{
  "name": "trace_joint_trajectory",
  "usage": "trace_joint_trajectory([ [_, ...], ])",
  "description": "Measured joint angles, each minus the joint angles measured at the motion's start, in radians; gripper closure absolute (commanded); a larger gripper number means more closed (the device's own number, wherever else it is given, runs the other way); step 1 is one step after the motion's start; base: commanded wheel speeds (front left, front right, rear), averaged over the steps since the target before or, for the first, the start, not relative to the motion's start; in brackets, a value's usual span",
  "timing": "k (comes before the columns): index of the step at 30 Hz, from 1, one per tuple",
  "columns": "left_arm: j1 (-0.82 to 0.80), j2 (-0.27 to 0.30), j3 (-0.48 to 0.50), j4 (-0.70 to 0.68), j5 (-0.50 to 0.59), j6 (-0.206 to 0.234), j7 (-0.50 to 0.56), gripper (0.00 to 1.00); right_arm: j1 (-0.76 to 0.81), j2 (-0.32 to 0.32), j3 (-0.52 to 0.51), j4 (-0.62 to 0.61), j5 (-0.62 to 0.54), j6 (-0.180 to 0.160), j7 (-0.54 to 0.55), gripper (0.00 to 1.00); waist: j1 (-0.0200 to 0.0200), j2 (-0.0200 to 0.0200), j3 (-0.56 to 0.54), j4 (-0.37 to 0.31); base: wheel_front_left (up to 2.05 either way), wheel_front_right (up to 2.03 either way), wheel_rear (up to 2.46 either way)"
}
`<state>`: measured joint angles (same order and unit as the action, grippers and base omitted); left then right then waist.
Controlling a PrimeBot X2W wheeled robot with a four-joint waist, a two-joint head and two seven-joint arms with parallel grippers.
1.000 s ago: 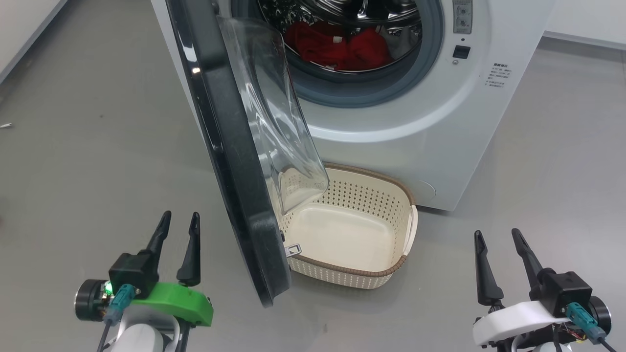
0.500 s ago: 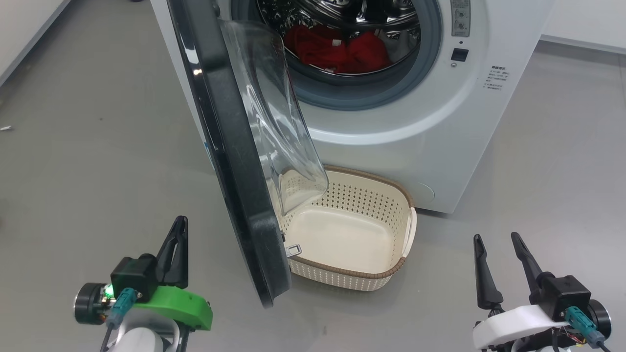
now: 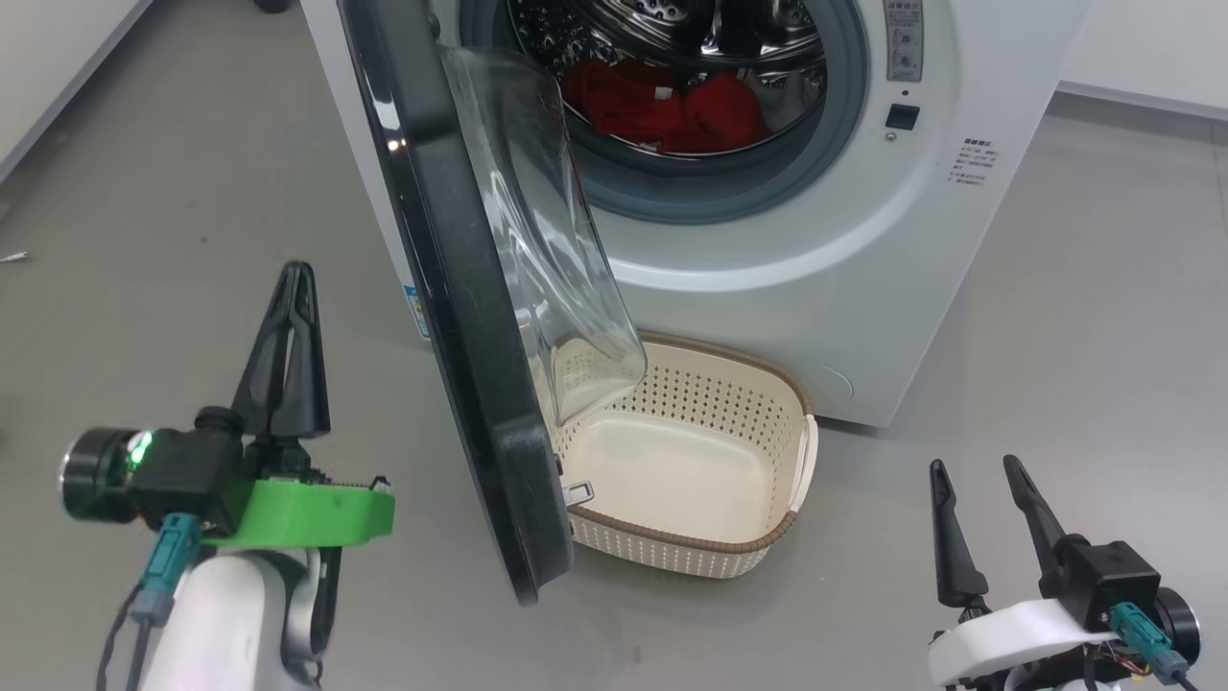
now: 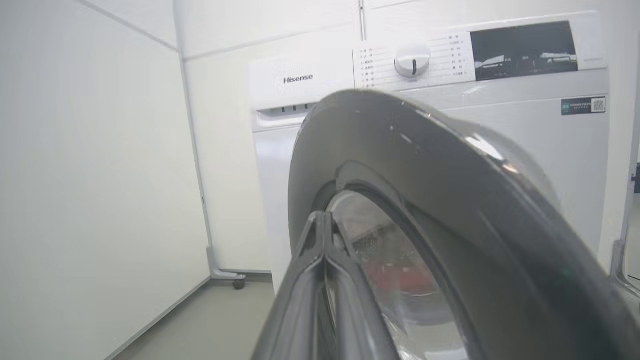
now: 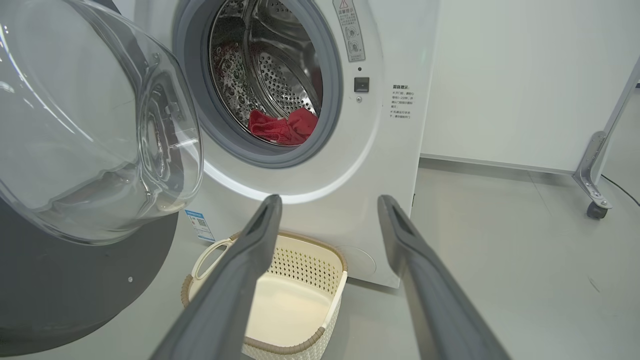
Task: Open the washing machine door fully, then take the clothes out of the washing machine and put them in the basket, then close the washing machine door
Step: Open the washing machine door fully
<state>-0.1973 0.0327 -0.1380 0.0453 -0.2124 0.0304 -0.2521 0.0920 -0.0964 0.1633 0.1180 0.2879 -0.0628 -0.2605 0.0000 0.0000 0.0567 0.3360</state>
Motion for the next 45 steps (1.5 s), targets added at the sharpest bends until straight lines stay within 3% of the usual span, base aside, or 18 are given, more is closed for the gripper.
trace_joint_trajectory([
  [7, -0.044, 0.000, -0.035, -0.199, 0.025, -0.001, -0.006, 1.00, 0.000, 0.003, -0.010, 0.000, -0.009, 0.009, 0.000, 0.00, 0.0000, 0.0000, -0.008, 0.003, 0.00, 0.00, 0.00],
  [13, -0.040, 0.001, -0.138, -0.267, 0.027, -0.037, -0.006, 1.00, 0.002, 0.009, -0.014, 0.000, -0.018, 0.017, 0.000, 0.00, 0.0000, 0.0000, -0.013, 0.000, 0.00, 0.00, 0.00],
  [20, 0.033, 0.007, -0.303, -0.265, 0.001, -0.107, 0.013, 1.00, 0.011, 0.021, -0.016, 0.001, -0.019, 0.022, 0.000, 0.00, 0.0000, 0.0000, -0.014, -0.010, 0.00, 0.00, 0.00],
  [27, 0.114, 0.014, -0.421, -0.220, -0.053, -0.124, 0.138, 1.00, 0.019, 0.028, -0.020, 0.003, -0.022, 0.030, 0.000, 0.00, 0.0000, 0.0000, -0.010, -0.020, 0.00, 0.00, 0.00],
  [36, 0.147, 0.016, -0.435, -0.124, -0.058, -0.126, 0.208, 1.00, 0.019, 0.032, -0.028, 0.003, -0.036, 0.037, 0.000, 0.00, 0.0000, 0.0000, 0.008, -0.029, 0.00, 0.00, 0.00],
  [45, 0.146, 0.016, -0.381, -0.073, -0.056, -0.083, 0.221, 1.00, 0.019, 0.034, -0.046, 0.008, -0.037, 0.043, 0.000, 0.00, 0.0000, 0.0000, 0.021, -0.036, 0.00, 0.00, 0.00],
])
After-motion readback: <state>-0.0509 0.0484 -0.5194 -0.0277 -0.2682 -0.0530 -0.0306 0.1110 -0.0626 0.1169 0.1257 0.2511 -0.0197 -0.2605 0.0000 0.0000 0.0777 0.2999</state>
